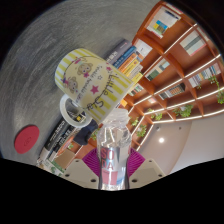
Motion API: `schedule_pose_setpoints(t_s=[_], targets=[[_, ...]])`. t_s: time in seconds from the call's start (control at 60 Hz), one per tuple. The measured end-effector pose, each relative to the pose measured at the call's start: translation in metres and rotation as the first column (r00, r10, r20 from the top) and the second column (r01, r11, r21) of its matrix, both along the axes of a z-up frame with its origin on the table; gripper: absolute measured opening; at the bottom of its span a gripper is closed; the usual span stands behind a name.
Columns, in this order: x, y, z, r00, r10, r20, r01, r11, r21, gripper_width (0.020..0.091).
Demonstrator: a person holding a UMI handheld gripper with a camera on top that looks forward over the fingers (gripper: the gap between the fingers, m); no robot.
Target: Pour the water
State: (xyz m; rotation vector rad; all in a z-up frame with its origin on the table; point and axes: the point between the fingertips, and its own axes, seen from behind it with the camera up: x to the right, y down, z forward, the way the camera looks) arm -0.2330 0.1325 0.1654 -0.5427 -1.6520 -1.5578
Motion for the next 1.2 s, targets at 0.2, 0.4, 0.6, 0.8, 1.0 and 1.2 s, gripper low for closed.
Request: schedule_pose_setpoints(t_s=[0.2, 0.4, 0.6, 0.8, 1.0, 1.2], targets=[[0.015, -0.009, -0.007, 0.848, -0.091, -0.523, -0.049, 0.967, -0.249, 0.0327], [0.035, -0.029, -0.002, 0.221, -0.389, -0.894, -0.325, 0.835, -0.443, 0.0328], [0.066, -0.024, -0.017, -0.19, -0.578, -0.794, -0.522, 0.744, -0.417, 0.0337], [0.073, -0.011, -0.055, -0.347, -0.652, -0.674, -0.604, 0.705, -0.372, 0.0344], [0.076, -0.015, -0.069, -0.351, -0.616, -0.705, -0.607, 0.723, -0.33, 0.0349], [0.076, -0.013, -0.068, -0.367, -0.593, -0.717, -0.581, 0.748, -0.321, 0.0451]])
